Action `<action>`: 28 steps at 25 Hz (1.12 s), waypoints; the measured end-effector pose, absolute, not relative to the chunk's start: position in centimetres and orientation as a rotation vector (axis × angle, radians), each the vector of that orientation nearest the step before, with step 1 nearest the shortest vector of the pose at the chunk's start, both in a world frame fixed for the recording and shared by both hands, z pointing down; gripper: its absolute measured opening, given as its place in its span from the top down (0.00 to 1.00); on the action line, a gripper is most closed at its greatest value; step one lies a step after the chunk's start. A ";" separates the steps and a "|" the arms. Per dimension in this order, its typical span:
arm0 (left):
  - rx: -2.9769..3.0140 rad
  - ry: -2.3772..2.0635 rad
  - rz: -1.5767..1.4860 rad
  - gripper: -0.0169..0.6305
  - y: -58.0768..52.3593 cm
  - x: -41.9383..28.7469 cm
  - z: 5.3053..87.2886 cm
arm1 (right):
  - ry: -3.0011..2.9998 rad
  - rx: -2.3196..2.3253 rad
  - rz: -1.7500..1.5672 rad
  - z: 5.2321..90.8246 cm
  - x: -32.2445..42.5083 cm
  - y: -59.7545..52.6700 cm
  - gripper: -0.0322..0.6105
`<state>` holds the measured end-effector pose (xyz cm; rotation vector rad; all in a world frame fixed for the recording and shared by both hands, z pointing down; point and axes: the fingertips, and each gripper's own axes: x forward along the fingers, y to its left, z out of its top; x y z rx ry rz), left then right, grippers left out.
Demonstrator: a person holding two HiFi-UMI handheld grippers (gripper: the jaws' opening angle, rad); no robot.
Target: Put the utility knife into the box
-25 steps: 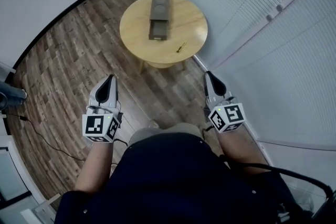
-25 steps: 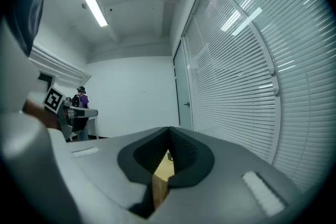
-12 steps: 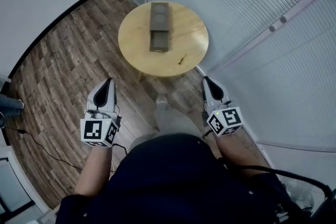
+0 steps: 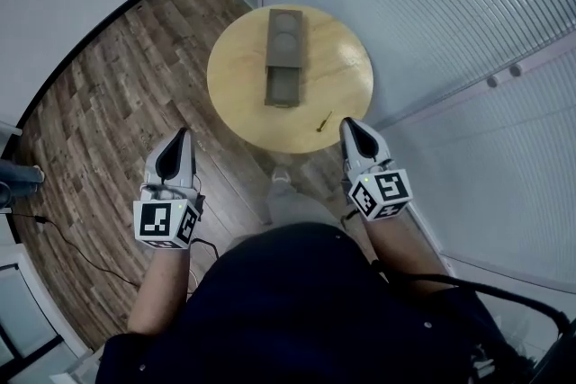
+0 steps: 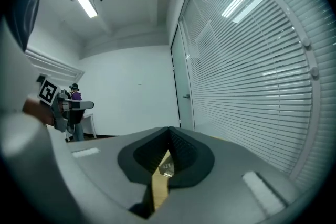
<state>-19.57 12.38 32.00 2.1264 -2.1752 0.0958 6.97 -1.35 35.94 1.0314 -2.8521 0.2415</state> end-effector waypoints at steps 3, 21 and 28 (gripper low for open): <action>2.113 -2.166 0.125 0.97 9.1 -20.5 31.9 | -2.831 1.045 0.281 36.3 6.3 -4.6 0.94; 2.171 -2.103 0.224 0.97 -8.0 -21.9 32.7 | -2.704 1.198 0.316 38.9 6.1 -20.4 0.94; 2.326 -1.940 0.265 0.97 -13.2 -20.8 33.3 | -2.610 1.381 0.417 41.0 7.5 -21.1 0.94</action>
